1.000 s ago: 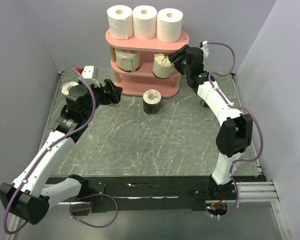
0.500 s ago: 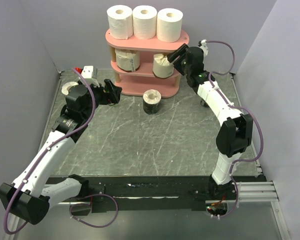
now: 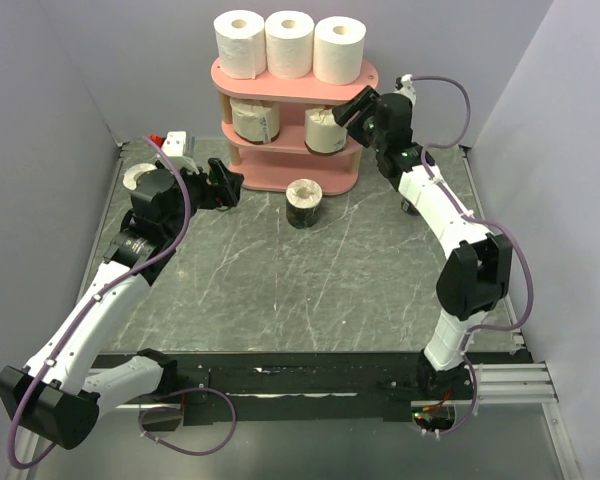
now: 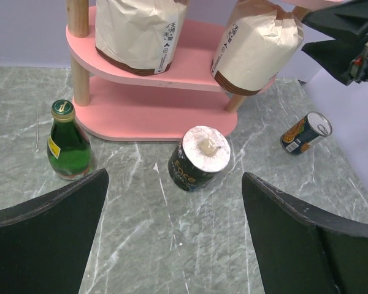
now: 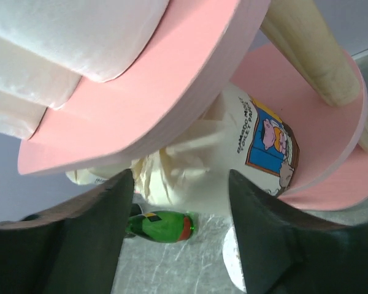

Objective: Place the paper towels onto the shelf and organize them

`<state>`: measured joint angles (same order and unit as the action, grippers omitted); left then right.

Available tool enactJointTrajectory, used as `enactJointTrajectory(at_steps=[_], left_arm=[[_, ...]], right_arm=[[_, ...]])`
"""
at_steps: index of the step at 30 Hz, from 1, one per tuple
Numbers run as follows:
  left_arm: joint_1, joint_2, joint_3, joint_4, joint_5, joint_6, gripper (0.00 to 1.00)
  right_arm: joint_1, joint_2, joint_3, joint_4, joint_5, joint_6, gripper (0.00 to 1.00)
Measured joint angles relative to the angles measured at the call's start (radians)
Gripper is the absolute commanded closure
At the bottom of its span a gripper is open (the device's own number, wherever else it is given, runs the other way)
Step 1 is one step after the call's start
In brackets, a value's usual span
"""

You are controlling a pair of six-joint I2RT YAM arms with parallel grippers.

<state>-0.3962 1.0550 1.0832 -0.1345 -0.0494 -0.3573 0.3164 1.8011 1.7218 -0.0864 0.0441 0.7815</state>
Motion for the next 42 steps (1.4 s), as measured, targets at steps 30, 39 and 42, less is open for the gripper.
enactJointTrajectory(at_steps=[30,39,42], left_arm=[[0.011,0.000,-0.008,0.008,-0.001,0.000,0.04],[0.017,-0.006,-0.011,0.011,-0.001,0.000,0.04],[0.018,-0.008,-0.011,0.014,-0.001,0.000,0.04]], right_arm=[[0.009,0.057,-0.092,0.215,-0.045,0.021,0.45],[0.032,0.153,0.003,0.251,-0.062,0.018,0.38],[0.035,0.164,0.014,0.251,-0.067,0.014,0.35]])
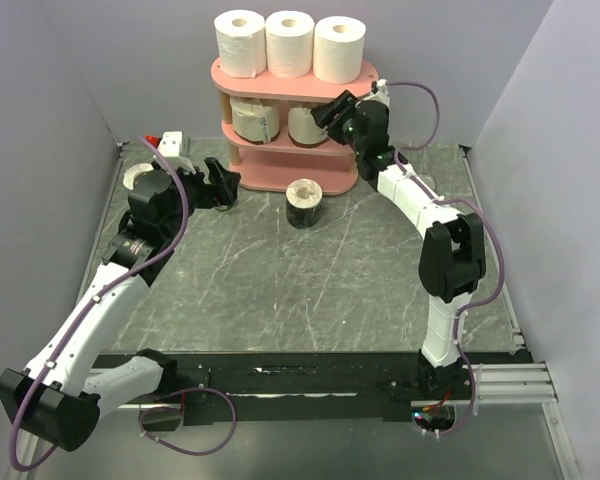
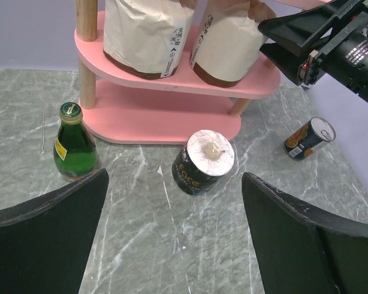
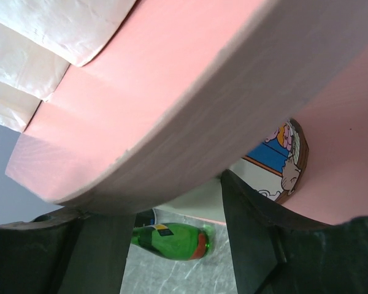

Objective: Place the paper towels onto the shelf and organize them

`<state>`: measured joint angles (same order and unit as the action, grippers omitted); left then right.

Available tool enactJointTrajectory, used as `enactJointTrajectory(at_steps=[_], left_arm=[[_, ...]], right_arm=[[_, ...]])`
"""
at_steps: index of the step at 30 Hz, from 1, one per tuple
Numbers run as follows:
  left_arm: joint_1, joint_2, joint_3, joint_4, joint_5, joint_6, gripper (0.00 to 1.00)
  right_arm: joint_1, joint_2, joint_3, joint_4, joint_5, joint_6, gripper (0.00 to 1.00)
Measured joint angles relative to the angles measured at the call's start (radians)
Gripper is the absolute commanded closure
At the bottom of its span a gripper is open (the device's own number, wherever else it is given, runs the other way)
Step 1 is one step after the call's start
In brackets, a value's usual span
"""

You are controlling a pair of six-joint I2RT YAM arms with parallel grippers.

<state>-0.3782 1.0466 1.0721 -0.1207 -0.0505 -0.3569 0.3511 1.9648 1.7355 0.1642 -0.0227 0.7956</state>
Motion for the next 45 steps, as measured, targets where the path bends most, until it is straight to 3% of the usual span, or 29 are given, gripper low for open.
enactJointTrajectory(at_steps=[9,24,30,45], left_arm=[[0.006,-0.001,-0.002,0.003,-0.001,-0.001,0.04],[0.013,-0.005,-0.006,0.004,-0.026,-0.003,0.04],[0.015,-0.016,-0.011,0.004,-0.034,-0.003,0.04],[0.015,-0.022,-0.013,0.005,-0.037,-0.004,0.04]], right_arm=[[0.000,-0.036,-0.031,-0.030,-0.017,-0.013,0.30],[0.045,-0.391,-0.381,-0.167,0.017,-0.010,0.29],[0.081,-0.343,-0.475,-0.217,0.039,0.039,0.29],[0.118,-0.132,-0.384,-0.315,0.080,0.071,0.28]])
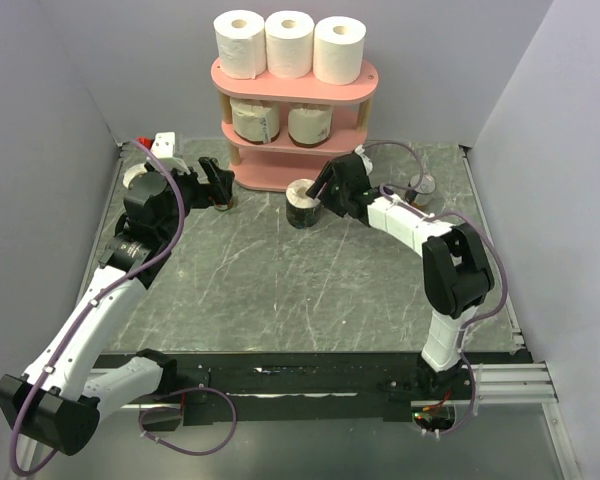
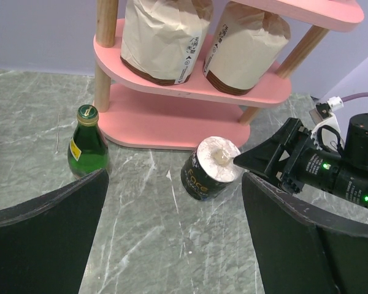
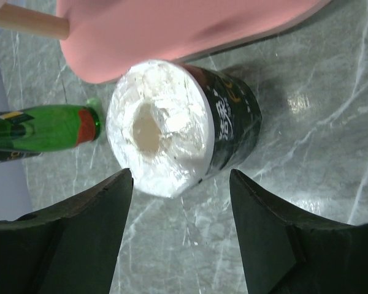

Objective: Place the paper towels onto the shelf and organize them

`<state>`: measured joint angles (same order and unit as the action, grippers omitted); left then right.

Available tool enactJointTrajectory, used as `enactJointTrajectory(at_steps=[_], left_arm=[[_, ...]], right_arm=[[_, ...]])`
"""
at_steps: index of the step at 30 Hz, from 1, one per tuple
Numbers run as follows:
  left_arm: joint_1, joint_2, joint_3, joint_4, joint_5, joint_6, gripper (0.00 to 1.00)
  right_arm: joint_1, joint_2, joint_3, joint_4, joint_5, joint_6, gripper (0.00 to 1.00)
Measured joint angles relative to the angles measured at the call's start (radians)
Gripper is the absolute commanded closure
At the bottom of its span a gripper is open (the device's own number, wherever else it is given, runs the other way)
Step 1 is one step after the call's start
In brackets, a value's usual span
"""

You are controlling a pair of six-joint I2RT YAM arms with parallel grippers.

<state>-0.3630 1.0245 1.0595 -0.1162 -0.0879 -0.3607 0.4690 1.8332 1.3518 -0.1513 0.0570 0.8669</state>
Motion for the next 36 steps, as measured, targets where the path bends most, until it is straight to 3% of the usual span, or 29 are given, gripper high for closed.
enactJointTrajectory(at_steps=[14,20,36], left_arm=[[0.007,0.000,0.000,0.000,0.001,0.000,0.04],[0.011,0.000,0.000,0.000,0.001,0.000,0.04],[0.019,0.000,0.000,0.000,0.004,-0.002,0.04]], right_arm=[[0.004,0.119,0.077,-0.026,0.027,0.027,0.29],[0.005,0.151,0.096,-0.021,0.030,0.048,0.39],[0.004,0.149,0.089,-0.004,0.036,0.056,0.53]])
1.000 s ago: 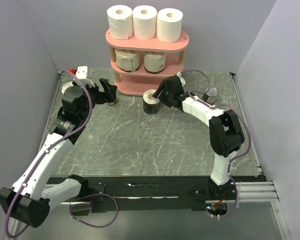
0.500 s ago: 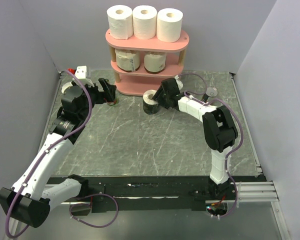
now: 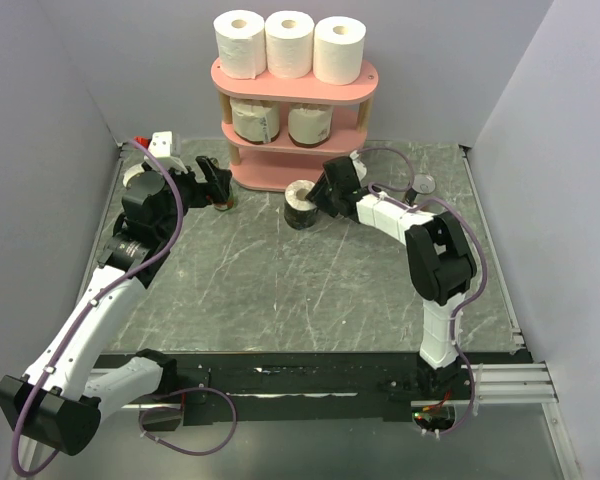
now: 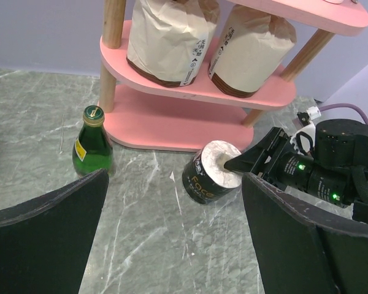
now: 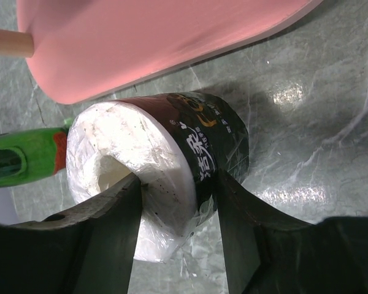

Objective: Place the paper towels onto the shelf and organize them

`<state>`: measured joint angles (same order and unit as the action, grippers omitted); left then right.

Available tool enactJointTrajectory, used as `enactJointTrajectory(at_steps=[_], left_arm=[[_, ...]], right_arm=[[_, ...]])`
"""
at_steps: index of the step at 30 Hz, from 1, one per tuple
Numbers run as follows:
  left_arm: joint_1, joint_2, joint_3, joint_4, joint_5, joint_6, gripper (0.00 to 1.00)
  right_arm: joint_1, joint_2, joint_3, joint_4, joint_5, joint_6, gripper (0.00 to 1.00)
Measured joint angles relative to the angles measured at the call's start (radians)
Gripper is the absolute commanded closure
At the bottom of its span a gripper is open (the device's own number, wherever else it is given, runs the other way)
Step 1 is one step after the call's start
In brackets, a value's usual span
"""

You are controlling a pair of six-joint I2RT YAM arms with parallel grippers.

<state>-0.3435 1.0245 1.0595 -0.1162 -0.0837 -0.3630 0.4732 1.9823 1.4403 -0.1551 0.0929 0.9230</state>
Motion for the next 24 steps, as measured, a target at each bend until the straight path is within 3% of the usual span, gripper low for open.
enactJointTrajectory(at_steps=[16,24], left_arm=[[0.004,0.000,0.000,0.000,0.001,-0.001,0.04],[0.004,0.000,0.000,0.000,0.001,-0.002,0.04]], right_arm=[[-0.087,-0.184,-0.212,0.081,0.104,0.056,0.53],[-0.119,-0.191,-0.224,0.163,0.160,0.143,0.53]])
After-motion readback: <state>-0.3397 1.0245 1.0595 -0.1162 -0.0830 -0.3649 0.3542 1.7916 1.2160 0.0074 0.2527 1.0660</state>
